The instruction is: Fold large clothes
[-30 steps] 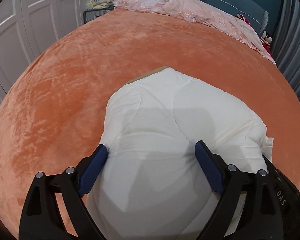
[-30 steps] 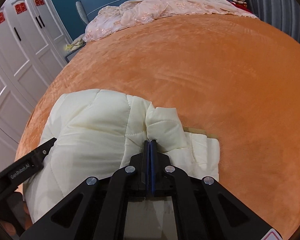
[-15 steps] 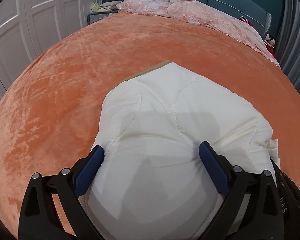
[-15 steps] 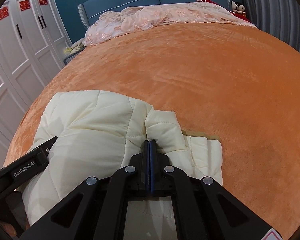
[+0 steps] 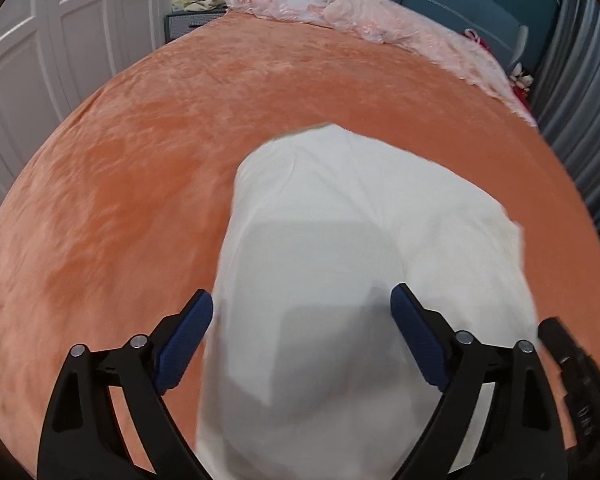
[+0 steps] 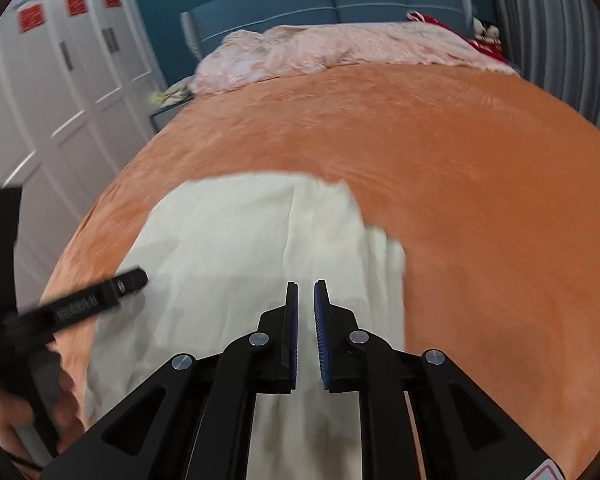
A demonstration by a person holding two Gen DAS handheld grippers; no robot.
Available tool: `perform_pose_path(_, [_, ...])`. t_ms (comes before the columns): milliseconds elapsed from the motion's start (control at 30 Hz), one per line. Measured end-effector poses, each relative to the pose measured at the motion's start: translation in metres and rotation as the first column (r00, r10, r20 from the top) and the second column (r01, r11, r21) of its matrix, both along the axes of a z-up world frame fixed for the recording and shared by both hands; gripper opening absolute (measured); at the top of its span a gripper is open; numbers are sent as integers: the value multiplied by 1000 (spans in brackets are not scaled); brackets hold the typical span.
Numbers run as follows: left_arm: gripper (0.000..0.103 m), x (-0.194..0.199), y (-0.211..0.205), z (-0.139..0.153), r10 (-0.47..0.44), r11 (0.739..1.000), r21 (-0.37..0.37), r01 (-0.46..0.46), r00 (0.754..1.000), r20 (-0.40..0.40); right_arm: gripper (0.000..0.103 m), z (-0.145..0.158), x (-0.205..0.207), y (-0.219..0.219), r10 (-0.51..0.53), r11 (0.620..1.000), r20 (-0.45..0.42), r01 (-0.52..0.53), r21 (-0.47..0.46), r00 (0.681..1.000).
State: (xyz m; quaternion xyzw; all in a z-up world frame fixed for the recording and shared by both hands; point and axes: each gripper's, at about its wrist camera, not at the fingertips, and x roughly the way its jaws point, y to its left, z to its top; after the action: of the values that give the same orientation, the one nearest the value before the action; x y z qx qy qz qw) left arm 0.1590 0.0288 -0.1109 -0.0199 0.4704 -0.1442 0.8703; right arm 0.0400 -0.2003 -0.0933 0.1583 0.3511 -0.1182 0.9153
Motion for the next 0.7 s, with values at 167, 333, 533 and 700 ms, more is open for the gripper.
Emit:
perform_pose_path(167, [88, -56, 15, -13, -8, 999, 51, 10, 999, -42, 14, -30, -36, 19, 46, 999, -101, -48, -20, 994])
perform_pose_path(333, [90, -72, 20, -29, 6, 999, 48, -3, 997, -72, 14, -40, -30, 16, 49, 999, -150, -50, -6, 988])
perform_pose_path(533, [90, -77, 24, -23, 7, 996, 89, -1, 997, -73, 19, -38, -50, 19, 54, 998, -181, -58, -14, 982])
perform_pose_path(700, [90, -88, 24, -28, 20, 994, 107, -11, 997, -80, 41, -55, -64, 6, 17, 997, -196, -3, 72, 980])
